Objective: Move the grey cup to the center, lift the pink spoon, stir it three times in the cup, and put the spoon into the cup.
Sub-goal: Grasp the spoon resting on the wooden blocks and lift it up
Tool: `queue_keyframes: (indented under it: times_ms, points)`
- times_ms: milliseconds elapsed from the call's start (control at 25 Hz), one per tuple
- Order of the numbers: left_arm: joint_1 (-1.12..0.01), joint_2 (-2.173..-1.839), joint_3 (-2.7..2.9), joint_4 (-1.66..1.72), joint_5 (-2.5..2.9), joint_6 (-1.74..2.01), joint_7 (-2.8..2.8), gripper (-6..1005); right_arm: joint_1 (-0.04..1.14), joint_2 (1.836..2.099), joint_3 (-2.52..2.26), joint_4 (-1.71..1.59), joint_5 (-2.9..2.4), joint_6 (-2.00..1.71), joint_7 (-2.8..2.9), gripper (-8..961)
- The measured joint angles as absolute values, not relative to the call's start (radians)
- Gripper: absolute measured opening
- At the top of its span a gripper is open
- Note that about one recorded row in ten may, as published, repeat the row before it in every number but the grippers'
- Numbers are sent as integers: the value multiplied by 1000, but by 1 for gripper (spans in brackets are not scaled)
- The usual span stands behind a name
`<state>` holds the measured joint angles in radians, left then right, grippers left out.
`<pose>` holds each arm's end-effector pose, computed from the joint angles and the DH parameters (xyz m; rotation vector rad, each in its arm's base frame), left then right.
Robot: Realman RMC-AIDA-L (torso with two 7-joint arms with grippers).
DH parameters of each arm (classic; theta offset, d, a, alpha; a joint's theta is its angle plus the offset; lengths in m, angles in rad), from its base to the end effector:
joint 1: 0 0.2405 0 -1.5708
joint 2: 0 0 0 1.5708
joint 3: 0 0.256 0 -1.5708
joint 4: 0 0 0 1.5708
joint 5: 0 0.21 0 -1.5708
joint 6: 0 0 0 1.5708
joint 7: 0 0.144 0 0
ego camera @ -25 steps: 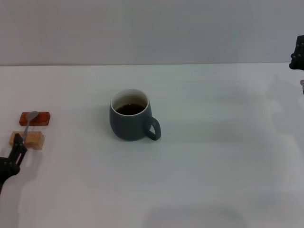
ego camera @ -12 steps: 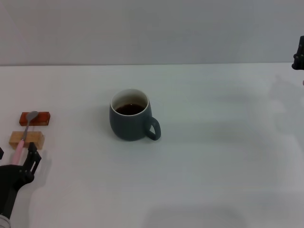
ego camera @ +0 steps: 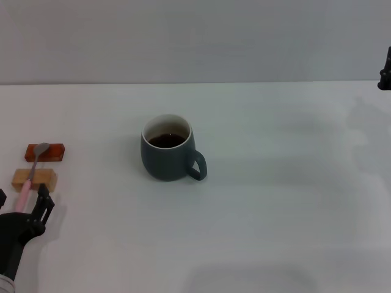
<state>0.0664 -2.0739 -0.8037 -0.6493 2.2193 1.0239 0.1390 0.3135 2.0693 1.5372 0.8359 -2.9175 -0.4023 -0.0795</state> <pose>-0.3551 0.2115 -0.0496 -1.4504 -0.8079 -0.5478 0.2831 0.3979 0.0302 -1.6241 0.5028 0.4295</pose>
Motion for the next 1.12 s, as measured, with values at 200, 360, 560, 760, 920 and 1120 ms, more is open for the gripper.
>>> queue_keyframes:
  times_ms: [200,360,560,760,920,1120]
  points:
    - [44,-2074,-793,-625,2190,1015,139,726,295,2069,1533,862,-2918,-398,-80,-1]
    - [29,-2073,-787,-604,2173,1014,136,724,277,2069,1532,886,-2918,-395,-80,-1]
    - [12,-2074,-787,-584,2165,1014,133,722,257,2071,1531,913,-2918,-393,-80,-1]
    - [1,-2072,-787,-574,2158,1014,132,720,238,2072,1528,936,-2918,-391,-80,-1]
    - [-10,-2072,-787,-567,2151,1014,131,719,225,2072,1525,950,-2918,-391,-80,-1]
    - [-28,-2072,-787,-555,2148,994,130,717,217,2072,1525,956,-2919,-391,-80,-1]
